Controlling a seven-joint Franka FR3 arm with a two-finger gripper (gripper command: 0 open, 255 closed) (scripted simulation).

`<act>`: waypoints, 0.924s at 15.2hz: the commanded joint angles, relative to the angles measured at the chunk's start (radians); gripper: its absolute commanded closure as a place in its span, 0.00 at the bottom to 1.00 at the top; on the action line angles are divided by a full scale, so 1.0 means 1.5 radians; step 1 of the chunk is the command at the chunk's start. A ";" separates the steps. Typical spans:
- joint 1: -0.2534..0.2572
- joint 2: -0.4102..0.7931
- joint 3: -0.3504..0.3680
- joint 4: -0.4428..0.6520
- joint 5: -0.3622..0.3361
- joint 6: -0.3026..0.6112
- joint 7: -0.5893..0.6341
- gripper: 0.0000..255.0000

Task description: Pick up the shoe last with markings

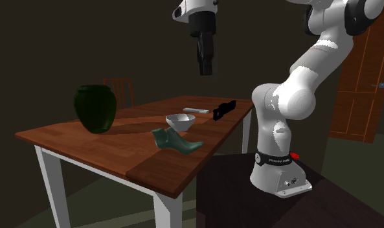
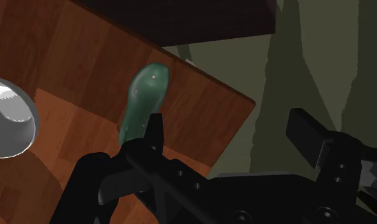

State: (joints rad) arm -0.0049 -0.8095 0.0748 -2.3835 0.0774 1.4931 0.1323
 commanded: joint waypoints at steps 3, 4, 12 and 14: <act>-0.014 0.007 0.001 -0.035 -0.008 0.053 0.014 0.00; -0.021 0.011 0.002 -0.051 -0.013 0.080 0.021 0.00; -0.087 0.086 0.004 -0.151 -0.053 0.302 0.086 0.00; -0.105 0.114 0.004 -0.167 -0.065 0.359 0.105 0.00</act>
State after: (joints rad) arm -0.1480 -0.6580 0.0811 -2.6160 -0.0098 1.9798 0.2753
